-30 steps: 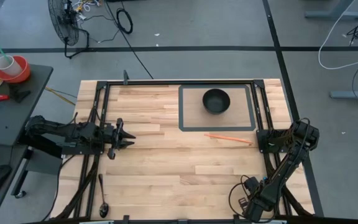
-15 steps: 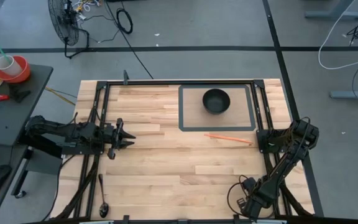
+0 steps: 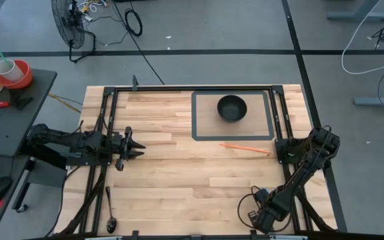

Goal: Pick & Place Utensil
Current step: Put the blue fork into the black bowl on the brown mat

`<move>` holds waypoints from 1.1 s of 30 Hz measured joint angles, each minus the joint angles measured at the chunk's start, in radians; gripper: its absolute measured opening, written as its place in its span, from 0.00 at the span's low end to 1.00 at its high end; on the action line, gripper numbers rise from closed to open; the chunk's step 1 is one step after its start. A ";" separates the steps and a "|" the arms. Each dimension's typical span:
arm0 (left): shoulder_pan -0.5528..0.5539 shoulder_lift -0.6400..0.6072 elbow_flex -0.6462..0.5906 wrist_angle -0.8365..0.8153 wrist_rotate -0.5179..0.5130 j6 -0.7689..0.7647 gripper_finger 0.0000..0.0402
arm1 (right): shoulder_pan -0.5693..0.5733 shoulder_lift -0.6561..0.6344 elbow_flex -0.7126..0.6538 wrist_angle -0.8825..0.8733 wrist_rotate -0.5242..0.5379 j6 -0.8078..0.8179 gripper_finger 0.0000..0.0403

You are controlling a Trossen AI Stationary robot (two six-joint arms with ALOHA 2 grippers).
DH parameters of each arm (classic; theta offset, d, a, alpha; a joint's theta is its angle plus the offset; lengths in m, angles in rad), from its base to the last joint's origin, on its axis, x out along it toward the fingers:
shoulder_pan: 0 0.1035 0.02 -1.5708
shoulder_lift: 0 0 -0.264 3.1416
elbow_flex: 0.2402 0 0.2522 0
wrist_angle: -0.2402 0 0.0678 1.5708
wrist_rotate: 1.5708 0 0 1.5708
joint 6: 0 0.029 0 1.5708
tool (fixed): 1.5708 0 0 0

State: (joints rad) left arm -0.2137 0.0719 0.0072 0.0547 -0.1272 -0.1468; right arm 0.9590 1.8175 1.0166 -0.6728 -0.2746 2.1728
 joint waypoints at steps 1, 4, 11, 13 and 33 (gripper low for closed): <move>0.000 0.000 0.000 0.000 0.000 0.000 0.29 | -0.008 0.000 0.002 -0.001 0.008 -0.010 0.10; 0.000 0.000 0.000 0.000 0.000 0.000 0.29 | -0.035 0.000 0.003 0.000 0.016 -0.021 0.10; 0.000 0.000 0.000 0.000 0.000 0.000 0.29 | -0.108 0.000 0.005 -0.018 0.061 -0.116 0.10; 0.000 0.000 0.000 0.000 0.000 0.000 0.29 | -0.127 -0.001 0.005 -0.024 0.072 -0.148 0.10; 0.000 0.000 0.000 0.000 0.001 0.000 0.29 | -0.075 -0.001 0.003 0.000 0.129 -0.086 0.18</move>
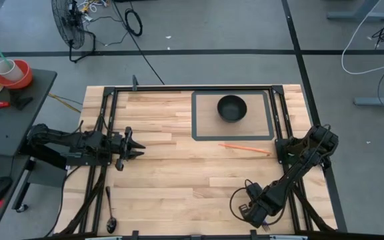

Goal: Pick & Place Utensil
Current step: Put the blue fork into the black bowl on the brown mat

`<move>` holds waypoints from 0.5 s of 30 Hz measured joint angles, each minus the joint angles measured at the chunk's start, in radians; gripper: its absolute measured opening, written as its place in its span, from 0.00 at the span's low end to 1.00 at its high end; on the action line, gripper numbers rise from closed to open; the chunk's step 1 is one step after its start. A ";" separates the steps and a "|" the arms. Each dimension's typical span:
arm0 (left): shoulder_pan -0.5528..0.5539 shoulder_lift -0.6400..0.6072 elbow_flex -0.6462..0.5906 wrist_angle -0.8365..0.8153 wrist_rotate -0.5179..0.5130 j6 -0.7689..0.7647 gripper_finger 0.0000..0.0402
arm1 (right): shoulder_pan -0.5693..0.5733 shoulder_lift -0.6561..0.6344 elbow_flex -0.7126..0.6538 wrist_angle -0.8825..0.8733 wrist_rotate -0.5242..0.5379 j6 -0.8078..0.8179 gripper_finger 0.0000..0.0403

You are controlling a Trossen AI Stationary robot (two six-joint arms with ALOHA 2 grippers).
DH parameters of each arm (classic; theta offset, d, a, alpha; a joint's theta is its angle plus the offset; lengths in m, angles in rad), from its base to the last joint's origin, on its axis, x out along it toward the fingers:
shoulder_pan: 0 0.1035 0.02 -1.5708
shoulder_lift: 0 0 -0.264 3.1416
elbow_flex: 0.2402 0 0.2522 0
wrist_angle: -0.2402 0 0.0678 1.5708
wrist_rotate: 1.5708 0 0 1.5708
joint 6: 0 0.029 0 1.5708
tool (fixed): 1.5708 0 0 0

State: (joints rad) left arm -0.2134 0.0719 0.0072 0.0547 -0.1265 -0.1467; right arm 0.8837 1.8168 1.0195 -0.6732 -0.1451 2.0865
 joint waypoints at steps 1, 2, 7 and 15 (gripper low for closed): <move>0.000 0.000 0.000 0.000 0.000 0.000 0.29 | 0.000 0.000 0.000 0.001 -0.003 0.000 0.18; 0.000 0.000 0.000 0.000 0.000 0.000 0.29 | -0.001 0.000 0.000 0.001 -0.009 0.000 0.18; 0.000 0.000 0.000 0.000 0.000 0.000 0.29 | 0.007 0.000 0.001 -0.003 0.002 0.009 0.17; 0.000 0.000 0.000 0.000 0.000 0.000 0.29 | 0.036 0.000 0.001 -0.006 0.080 0.019 0.06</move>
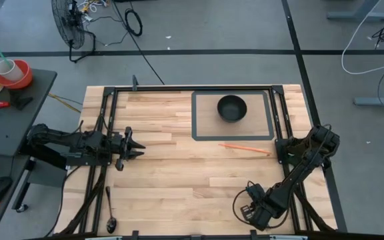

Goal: Pick & Place Utensil
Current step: Put the blue fork into the black bowl on the brown mat

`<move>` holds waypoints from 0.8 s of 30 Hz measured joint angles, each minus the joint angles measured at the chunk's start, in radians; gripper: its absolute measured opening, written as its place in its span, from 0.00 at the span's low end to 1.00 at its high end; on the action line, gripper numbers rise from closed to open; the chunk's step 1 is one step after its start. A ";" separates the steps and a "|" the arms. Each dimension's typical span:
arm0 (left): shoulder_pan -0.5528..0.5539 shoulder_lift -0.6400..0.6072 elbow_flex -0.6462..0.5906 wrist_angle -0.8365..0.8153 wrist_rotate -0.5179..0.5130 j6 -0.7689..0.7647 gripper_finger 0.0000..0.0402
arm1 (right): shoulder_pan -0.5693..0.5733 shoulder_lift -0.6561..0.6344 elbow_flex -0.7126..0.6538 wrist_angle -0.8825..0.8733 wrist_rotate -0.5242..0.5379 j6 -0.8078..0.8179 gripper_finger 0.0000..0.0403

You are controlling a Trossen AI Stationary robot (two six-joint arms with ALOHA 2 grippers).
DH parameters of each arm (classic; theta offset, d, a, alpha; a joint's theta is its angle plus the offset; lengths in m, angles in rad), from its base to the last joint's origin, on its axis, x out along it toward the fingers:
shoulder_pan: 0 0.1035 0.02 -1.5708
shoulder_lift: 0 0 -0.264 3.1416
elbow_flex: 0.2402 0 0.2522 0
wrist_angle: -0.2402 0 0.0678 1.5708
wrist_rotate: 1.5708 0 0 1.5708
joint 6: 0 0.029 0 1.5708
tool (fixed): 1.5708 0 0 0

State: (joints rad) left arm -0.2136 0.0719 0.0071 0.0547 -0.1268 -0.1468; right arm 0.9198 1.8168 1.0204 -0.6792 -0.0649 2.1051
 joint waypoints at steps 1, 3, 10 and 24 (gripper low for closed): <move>0.000 0.000 0.000 0.000 0.000 0.000 0.29 | 0.002 0.000 0.000 0.000 0.009 0.000 0.05; 0.000 0.000 0.000 0.000 0.000 0.000 0.29 | 0.002 0.000 0.000 0.000 0.012 0.000 0.04; 0.000 0.000 0.000 0.000 0.000 0.000 0.29 | -0.005 -0.012 0.001 -0.003 0.026 0.000 0.03; 0.000 0.000 0.000 0.000 0.000 0.000 0.29 | -0.196 -0.094 0.095 -0.104 0.399 -0.241 0.03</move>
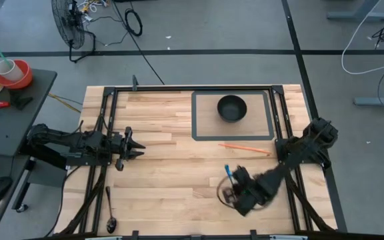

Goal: Pick & Place Utensil
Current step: Put the blue fork into the black bowl on the brown mat

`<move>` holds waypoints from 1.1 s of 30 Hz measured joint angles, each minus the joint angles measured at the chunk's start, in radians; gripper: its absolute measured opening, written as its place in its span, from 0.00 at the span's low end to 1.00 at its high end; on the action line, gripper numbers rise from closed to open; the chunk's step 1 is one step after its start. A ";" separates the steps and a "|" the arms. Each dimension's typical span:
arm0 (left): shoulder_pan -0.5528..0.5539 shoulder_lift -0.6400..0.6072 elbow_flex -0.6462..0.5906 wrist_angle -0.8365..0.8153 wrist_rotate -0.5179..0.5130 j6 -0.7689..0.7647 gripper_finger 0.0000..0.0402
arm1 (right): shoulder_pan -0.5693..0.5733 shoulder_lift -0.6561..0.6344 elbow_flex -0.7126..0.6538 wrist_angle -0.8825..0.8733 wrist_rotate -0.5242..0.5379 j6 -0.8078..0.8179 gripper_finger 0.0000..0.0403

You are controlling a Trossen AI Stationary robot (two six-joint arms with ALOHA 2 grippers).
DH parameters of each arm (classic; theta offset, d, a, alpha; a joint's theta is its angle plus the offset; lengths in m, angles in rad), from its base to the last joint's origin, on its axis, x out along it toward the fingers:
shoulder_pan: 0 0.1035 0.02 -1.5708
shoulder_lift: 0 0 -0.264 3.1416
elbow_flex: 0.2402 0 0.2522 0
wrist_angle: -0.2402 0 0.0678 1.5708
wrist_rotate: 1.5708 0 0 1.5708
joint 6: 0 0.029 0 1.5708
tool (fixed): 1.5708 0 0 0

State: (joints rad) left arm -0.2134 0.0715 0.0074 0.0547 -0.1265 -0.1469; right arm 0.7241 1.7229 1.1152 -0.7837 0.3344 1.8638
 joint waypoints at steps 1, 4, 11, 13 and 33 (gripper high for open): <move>0.000 0.000 0.000 0.000 0.000 0.000 0.29 | -0.028 -0.007 0.000 -0.003 0.024 -0.029 0.03; 0.000 0.000 0.000 0.000 0.000 0.000 0.29 | -0.116 -0.032 0.000 -0.004 0.084 -0.119 0.03; 0.000 0.000 0.000 0.000 0.000 0.000 0.29 | -0.335 -0.158 0.000 -0.018 0.273 -0.328 0.03; 0.000 0.000 0.000 0.000 0.000 0.000 0.29 | -0.399 -0.205 0.000 -0.047 0.324 -0.379 0.03; 0.000 0.000 0.000 0.000 0.000 0.000 0.29 | -1.001 -0.260 -0.063 0.192 0.505 -1.037 0.03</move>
State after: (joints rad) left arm -0.2138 0.0715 0.0072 0.0547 -0.1266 -0.1467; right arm -0.2765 1.4630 1.0522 -0.5920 0.8391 0.8270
